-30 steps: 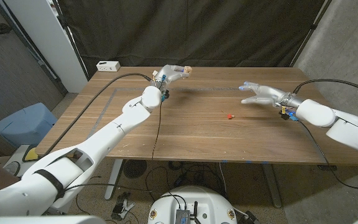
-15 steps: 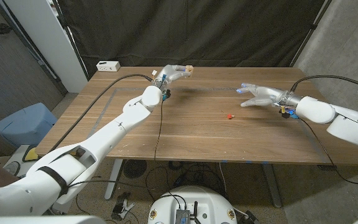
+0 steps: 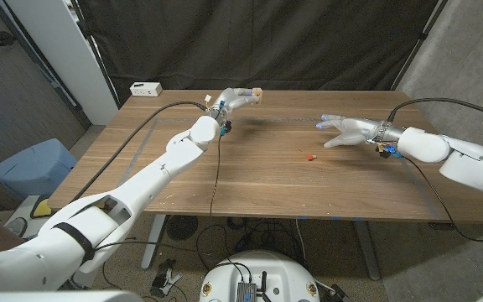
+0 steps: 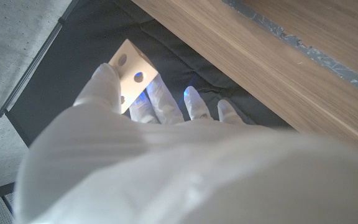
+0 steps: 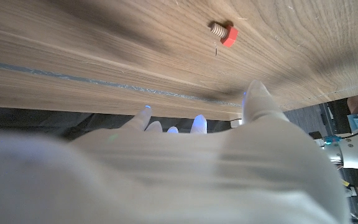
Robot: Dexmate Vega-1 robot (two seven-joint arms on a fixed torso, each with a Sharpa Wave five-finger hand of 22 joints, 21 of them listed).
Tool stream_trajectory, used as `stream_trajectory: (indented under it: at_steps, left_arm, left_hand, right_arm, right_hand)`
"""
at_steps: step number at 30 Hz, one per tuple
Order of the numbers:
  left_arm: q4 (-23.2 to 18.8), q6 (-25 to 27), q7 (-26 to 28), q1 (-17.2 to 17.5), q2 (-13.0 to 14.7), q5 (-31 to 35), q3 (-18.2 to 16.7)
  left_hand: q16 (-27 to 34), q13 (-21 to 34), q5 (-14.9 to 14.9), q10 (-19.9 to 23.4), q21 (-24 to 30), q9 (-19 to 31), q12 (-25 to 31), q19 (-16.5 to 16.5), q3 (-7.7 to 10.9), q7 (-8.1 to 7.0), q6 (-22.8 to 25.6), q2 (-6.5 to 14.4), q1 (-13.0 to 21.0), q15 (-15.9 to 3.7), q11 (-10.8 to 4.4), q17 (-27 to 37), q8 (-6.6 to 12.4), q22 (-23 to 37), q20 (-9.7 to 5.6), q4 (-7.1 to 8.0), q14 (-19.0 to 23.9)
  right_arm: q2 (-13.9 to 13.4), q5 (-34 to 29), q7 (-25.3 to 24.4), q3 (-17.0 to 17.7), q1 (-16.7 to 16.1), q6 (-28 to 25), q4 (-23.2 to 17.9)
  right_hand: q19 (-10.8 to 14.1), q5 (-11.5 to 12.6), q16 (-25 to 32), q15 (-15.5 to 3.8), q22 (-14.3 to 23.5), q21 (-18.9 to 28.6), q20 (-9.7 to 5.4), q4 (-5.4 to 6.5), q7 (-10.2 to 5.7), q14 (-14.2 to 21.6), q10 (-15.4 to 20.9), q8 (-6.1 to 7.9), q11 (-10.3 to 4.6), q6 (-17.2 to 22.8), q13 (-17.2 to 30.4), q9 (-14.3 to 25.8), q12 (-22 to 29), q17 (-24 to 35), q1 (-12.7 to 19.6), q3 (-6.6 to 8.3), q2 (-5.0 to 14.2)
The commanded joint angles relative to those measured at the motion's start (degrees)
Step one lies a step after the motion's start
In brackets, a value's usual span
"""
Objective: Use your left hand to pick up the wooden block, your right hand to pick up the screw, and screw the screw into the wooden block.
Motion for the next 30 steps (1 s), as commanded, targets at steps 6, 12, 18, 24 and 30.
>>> stream_trajectory:
  at_steps: [6, 12, 18, 24, 30]
  left_arm:
    - [0.34, -0.56, -0.92, 0.46, -0.21, -1.6, 0.05]
    - [0.49, -0.23, -0.72, 0.3, -0.59, -1.51, 0.33]
    - [1.1, -0.87, -0.84, 0.19, -0.9, -1.61, 0.52]
    - [1.42, -1.12, -0.86, 0.12, -1.1, -1.65, 0.64]
    - [1.69, -1.36, -0.99, 0.03, -1.12, -1.54, 0.81]
  left_hand:
    - [0.46, 0.33, 0.43, -0.4, 0.02, 0.24, -0.03, -0.82, 0.09, -0.05, 0.33, 0.53, -0.24, -3.25, -0.11, 0.26, 0.32, 0.16, -0.06, 0.29, -0.2]
    - [0.49, 0.36, 0.42, -0.33, 0.04, 0.24, 0.03, -0.89, 0.07, -0.06, 0.36, 0.59, -0.28, -3.21, -0.12, 0.26, 0.33, 0.16, -0.11, 0.3, -0.18]
    - [0.5, 0.39, 0.42, -0.31, 0.07, 0.24, 0.06, -0.94, 0.05, -0.06, 0.43, 0.66, -0.32, -3.11, -0.11, 0.25, 0.36, 0.16, -0.13, 0.3, -0.19]
    - [0.51, 0.38, 0.42, -0.35, 0.1, 0.24, 0.04, -0.98, 0.02, -0.06, 0.46, 0.72, -0.36, -3.12, -0.12, 0.24, 0.36, 0.16, -0.13, 0.3, -0.21]
    - [0.53, 0.41, 0.43, -0.29, 0.13, 0.24, 0.09, -1.03, 0.02, -0.07, 0.53, 0.84, -0.38, -3.09, -0.12, 0.24, 0.38, 0.16, -0.14, 0.31, -0.21]
  right_arm:
    - [3.11, -0.93, -0.02, -2.35, 2.88, 6.71, 7.64]
    - [4.01, -0.88, 0.62, -3.21, 3.93, 8.08, 9.77]
    - [4.47, -0.74, 1.46, -3.92, 4.5, 8.46, 10.77]
    - [5.07, -0.51, 1.92, -4.57, 4.82, 8.66, 11.7]
    - [5.28, -0.55, 2.4, -5.1, 4.98, 8.13, 12.0]
  right_hand:
    - [1.35, 0.58, -0.18, 0.13, 0.12, 0.24, -0.4, 0.17, -0.13, -1.12, -1.46, 0.8, -0.28, 1.16, 0.17, 0.39, 0.1, 0.19, 2.14, 0.68, -0.58]
    - [1.36, 0.65, -0.31, 0.22, 0.13, 0.14, -0.51, 0.23, -0.14, -1.65, -2.12, 0.87, -0.01, 1.36, 0.17, 0.43, -0.02, 0.22, 2.66, 0.73, -0.87]
    - [1.15, 0.7, -0.36, 0.4, 0.13, -0.03, -0.58, 0.33, -0.14, -2.06, -2.81, 0.92, 0.22, 1.5, 0.17, 0.46, -0.09, 0.25, 3.19, 0.76, -1.19]
    - [0.76, 0.72, -0.42, 0.69, 0.14, -0.23, -0.53, 0.46, -0.14, -2.54, -3.47, 0.94, 0.3, 1.61, 0.18, 0.5, -0.14, 0.29, 3.52, 0.74, -1.48]
    - [0.7, 0.72, -0.42, 0.85, 0.15, -0.27, -0.55, 0.57, -0.14, -2.77, -3.72, 0.95, 0.25, 1.68, 0.18, 0.52, -0.1, 0.31, 3.65, 0.71, -1.65]
